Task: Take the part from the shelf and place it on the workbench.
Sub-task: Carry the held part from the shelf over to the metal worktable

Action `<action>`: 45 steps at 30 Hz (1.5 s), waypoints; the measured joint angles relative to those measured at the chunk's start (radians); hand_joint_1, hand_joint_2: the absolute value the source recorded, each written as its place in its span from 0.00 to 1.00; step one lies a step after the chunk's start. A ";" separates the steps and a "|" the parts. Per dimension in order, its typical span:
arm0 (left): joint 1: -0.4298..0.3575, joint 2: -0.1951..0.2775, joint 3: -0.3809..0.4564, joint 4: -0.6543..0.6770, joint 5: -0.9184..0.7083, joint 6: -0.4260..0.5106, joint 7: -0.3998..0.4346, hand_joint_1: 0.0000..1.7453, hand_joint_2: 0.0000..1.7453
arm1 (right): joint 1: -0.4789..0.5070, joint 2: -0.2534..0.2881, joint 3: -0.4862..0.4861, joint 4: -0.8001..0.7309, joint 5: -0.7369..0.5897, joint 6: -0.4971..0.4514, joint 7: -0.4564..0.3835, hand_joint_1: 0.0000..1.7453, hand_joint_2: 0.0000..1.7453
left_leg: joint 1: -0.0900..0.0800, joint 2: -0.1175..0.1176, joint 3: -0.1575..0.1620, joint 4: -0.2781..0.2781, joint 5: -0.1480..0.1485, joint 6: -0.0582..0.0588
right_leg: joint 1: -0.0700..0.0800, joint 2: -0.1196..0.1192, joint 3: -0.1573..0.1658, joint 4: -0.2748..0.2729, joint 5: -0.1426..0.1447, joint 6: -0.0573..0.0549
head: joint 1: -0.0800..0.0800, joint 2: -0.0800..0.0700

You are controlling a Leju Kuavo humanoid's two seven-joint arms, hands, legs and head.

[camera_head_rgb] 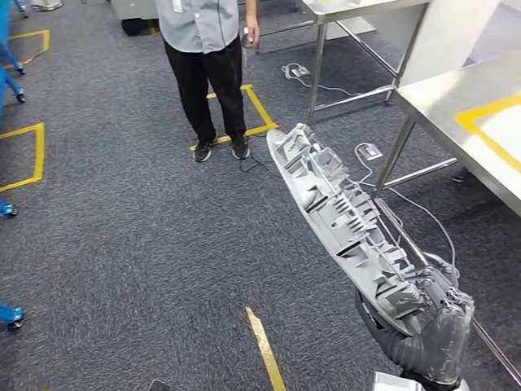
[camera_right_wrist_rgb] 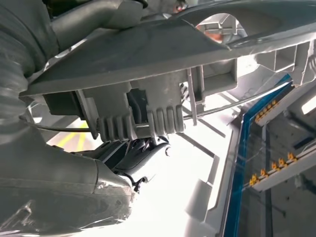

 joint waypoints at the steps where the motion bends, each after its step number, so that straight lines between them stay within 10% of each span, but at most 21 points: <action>1: -0.001 0.001 0.000 0.000 0.000 0.000 0.000 0.00 1.00 | 0.001 0.000 0.000 0.000 0.000 0.000 0.000 1.00 1.00 | 0.000 -0.002 0.004 -0.012 -0.004 0.001 | -0.001 0.009 -0.005 0.000 0.003 0.006 | 0.000 0.000; 4: -0.004 0.000 0.000 0.000 0.000 -0.002 0.000 0.00 1.00 | 0.005 0.000 -0.001 0.000 0.001 0.000 0.001 1.00 1.00 | 0.004 0.026 0.007 -0.029 0.000 0.005 | -0.002 0.003 -0.025 0.013 -0.004 0.024 | 0.003 0.000; 8: -0.003 -0.002 0.001 0.000 -0.004 -0.015 -0.002 0.00 1.00 | 0.004 0.000 0.000 0.000 0.003 0.000 0.003 1.00 1.00 | 0.004 0.075 0.008 -0.035 0.002 0.013 | -0.006 -0.081 -0.125 0.221 -0.111 0.044 | 0.014 0.000; 10: -0.003 -0.001 0.001 0.000 -0.008 -0.018 -0.003 0.00 1.00 | 0.006 0.000 0.000 0.000 0.003 0.000 0.006 1.00 1.00 | 0.004 0.100 0.009 -0.035 0.001 0.013 | -0.007 -0.090 -0.144 0.268 -0.114 0.049 | 0.014 0.000; 13: -0.005 -0.002 0.001 0.000 -0.012 -0.021 -0.003 0.00 1.00 | 0.007 0.000 -0.001 0.000 0.004 0.000 0.008 1.00 1.00 | 0.002 0.132 0.016 -0.035 -0.005 0.005 | -0.004 -0.131 -0.046 0.096 -0.032 0.047 | 0.015 0.000; 16: -0.006 -0.001 0.001 0.000 -0.014 -0.022 -0.004 0.00 1.00 | 0.006 0.000 -0.001 -0.002 0.005 0.000 0.007 1.00 1.00 | -0.007 0.159 0.021 -0.031 -0.011 -0.008 | 0.006 -0.161 0.008 -0.001 -0.014 0.026 | 0.013 0.000; 20: -0.011 0.000 0.000 0.000 -0.018 -0.023 -0.004 0.00 1.00 | 0.016 0.000 -0.003 -0.005 0.006 0.000 0.007 1.00 1.00 | -0.002 0.137 0.011 0.004 -0.044 -0.028 | 0.000 -0.118 0.002 -0.005 -0.004 0.001 | 0.010 0.000; 23: -0.009 0.000 -0.001 0.000 -0.020 -0.025 -0.004 0.00 1.00 | 0.017 0.000 -0.003 -0.007 0.006 0.000 0.006 1.00 1.00 | 0.002 0.080 -0.065 0.177 -0.136 -0.034 | -0.001 -0.085 0.000 -0.006 0.000 -0.010 | 0.006 0.000; 25: -0.006 0.000 -0.001 0.000 -0.020 -0.025 -0.004 0.00 1.00 | 0.019 0.000 -0.004 -0.007 0.007 0.000 0.006 1.00 1.00 | 0.001 0.075 -0.101 0.247 -0.145 -0.031 | 0.001 -0.058 0.000 -0.005 0.001 -0.011 | 0.006 0.000; 29: -0.006 0.002 -0.001 0.000 -0.020 -0.025 -0.004 0.00 1.00 | 0.019 0.000 -0.004 -0.008 0.007 0.000 0.006 1.00 1.00 | 0.003 0.017 -0.021 0.054 -0.016 -0.007 | 0.004 -0.004 0.002 -0.003 0.003 -0.008 | 0.006 0.000; 31: -0.006 0.003 -0.001 0.000 -0.020 -0.026 -0.004 0.00 1.00 | 0.019 0.000 -0.004 -0.009 0.007 0.000 0.006 1.00 1.00 | 0.003 -0.018 0.006 -0.011 -0.003 -0.001 | 0.002 0.018 -0.007 0.001 0.006 0.000 | 0.006 0.000; 33: -0.008 0.003 -0.001 0.000 -0.020 -0.027 -0.004 0.00 1.00 | 0.021 0.000 -0.005 -0.009 0.007 0.000 0.006 1.00 1.00 | 0.003 -0.003 0.010 -0.026 -0.005 -0.001 | -0.003 0.037 -0.020 0.001 0.011 0.013 | 0.006 0.000; 40: -0.006 0.000 -0.001 0.000 -0.020 -0.028 -0.004 0.00 1.00 | 0.021 0.000 -0.001 -0.010 0.008 0.000 0.006 1.00 1.00 | 0.006 0.093 0.013 -0.040 0.002 0.012 | -0.008 -0.088 -0.156 0.270 -0.114 0.047 | 0.019 0.000; 45: -0.007 0.000 -0.002 0.000 -0.020 -0.028 -0.004 0.00 1.00 | 0.019 0.000 -0.001 -0.011 0.007 0.000 0.006 1.00 1.00 | -0.001 0.146 0.024 -0.036 -0.010 -0.007 | -0.008 -0.163 -0.013 0.032 -0.009 0.043 | 0.021 0.000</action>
